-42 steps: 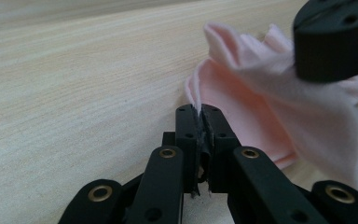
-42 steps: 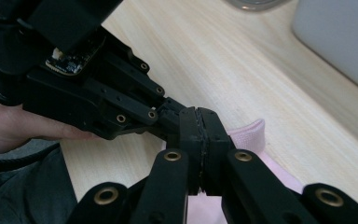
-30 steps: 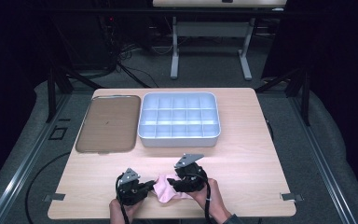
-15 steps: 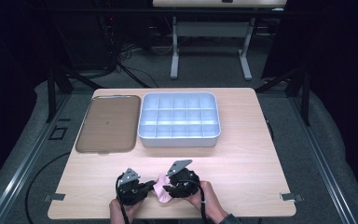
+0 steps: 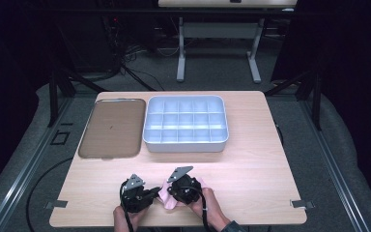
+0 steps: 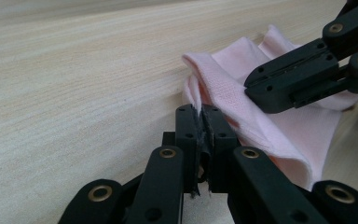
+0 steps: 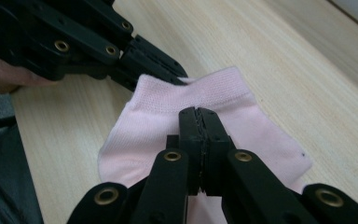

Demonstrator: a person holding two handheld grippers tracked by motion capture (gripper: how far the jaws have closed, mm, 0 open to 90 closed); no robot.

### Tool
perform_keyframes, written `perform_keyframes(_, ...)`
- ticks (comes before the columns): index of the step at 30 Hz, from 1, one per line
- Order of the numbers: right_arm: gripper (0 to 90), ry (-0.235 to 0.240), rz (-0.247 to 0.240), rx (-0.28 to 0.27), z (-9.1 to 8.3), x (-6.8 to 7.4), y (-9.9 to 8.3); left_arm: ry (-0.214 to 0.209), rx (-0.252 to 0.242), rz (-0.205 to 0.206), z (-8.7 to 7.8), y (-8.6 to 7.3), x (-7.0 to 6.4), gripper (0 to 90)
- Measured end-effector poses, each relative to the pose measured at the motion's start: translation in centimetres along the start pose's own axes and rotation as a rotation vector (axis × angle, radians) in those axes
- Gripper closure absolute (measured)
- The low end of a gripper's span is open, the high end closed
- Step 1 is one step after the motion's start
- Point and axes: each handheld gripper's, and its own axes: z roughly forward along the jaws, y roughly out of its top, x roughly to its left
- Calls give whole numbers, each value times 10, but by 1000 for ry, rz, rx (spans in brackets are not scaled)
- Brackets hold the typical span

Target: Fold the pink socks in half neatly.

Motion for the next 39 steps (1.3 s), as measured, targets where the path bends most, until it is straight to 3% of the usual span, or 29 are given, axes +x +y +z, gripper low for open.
perform_keyframes(4, 896, 3, 6, -4, 2, 0, 1, 1, -2, 2, 0, 0, 0, 860)
perform_keyframes(5, 888, -7, -9, 19, 7, 1, -1, -2, -2, -5, 0, 0, 0, 858)
perform_keyframes(9, 873, -25, -22, 22, 10, 3, -4, -3, -2, -12, 0, 0, 1, 833)
perform_keyframes(14, 819, -20, -12, 17, 9, 0, -7, -16, -33, -22, -4, -1, 3, 832)
perform_keyframes(19, 761, -17, 0, 12, 8, -2, -9, -39, -79, -79, -11, -2, 10, 852)
perform_keyframes(21, 674, -26, 6, 8, 8, -1, -8, -36, -76, -82, -13, -3, 10, 857)
perform_keyframes(22, 674, -26, 6, 8, 8, -1, -8, -36, -76, -82, -13, -3, 10, 859)
perform_keyframes(23, 623, -29, 6, 8, 8, -1, -8, -31, -76, -79, -13, -2, 10, 859)
perform_keyframes(24, 510, -26, 19, -5, 4, -2, -8, -27, -79, -78, -14, -2, 9, 861)
perform_keyframes(25, 510, -26, 19, -5, 4, -2, -8, -27, -79, -78, -14, -2, 9, 862)
perform_keyframes(27, 437, -23, 51, -55, -8, -5, -11, -12, -83, -70, -20, -1, 9, 860)
perform_keyframes(29, 411, -21, 63, -68, -12, -6, -12, -9, -88, -71, -23, 0, 9, 856)
perform_keyframes(31, 378, -44, 104, -109, -30, -13, -19, -3, -100, -59, -30, 5, 8, 845)
perform_keyframes(35, 395, -111, 189, -99, -51, -27, -37, 2, -76, -51, -30, 8, 9, 831)
perform_keyframes(37, 405, -128, 207, -96, -53, -29, -40, 1, -57, -54, -27, 7, 10, 826)
perform_keyframes(38, 427, -164, 248, -88, -59, -36, -50, 2, -48, -53, -26, 6, 10, 813)
perform_keyframes(39, 436, -171, 275, -91, -60, -39, -55, -1, -31, -55, -22, 5, 11, 807)
